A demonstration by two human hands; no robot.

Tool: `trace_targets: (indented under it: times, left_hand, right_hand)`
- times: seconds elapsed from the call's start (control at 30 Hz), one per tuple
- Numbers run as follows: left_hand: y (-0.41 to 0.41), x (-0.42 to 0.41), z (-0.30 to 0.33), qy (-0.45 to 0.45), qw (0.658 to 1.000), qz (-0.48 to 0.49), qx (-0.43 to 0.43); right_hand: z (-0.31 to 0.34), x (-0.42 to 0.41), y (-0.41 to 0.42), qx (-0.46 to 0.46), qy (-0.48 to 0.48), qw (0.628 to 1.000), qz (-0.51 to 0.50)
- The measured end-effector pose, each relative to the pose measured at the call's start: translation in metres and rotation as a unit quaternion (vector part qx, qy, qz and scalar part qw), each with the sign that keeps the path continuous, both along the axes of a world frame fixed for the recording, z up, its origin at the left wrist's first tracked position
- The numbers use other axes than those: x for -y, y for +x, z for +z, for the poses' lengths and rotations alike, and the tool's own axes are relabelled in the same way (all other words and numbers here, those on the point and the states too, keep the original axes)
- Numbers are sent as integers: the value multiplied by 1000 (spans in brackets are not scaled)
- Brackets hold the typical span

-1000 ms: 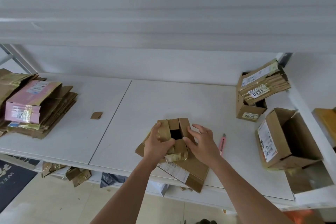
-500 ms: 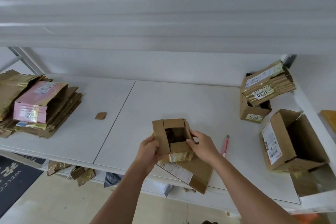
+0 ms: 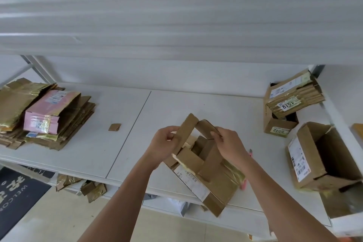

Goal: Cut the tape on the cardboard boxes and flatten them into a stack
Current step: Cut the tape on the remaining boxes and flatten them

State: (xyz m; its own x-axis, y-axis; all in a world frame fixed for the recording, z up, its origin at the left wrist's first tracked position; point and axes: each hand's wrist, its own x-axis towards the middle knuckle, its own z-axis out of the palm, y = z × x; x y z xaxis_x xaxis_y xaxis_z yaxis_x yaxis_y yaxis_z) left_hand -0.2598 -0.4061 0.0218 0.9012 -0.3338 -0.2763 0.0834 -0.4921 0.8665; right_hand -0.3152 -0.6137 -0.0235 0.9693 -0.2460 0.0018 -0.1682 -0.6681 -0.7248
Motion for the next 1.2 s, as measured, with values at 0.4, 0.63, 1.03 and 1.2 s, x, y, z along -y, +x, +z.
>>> trace_targets:
  times: [0.4, 0.63, 1.03, 1.2]
  left_hand:
    - [-17, 16, -39, 86, 984, 151, 40]
    - [-16, 3, -33, -46, 993, 111, 2]
    - [-23, -55, -82, -299, 846, 258, -358]
    - [-22, -47, -114, -131, 905, 267, -304]
  right_hand:
    - [-4, -20, -17, 33, 150, 985, -83]
    - [-10, -16, -21, 44, 173, 982, -69]
    - [-49, -4, -45, -165, 21, 980, 105]
    - [-61, -14, -47, -208, 65, 972, 85]
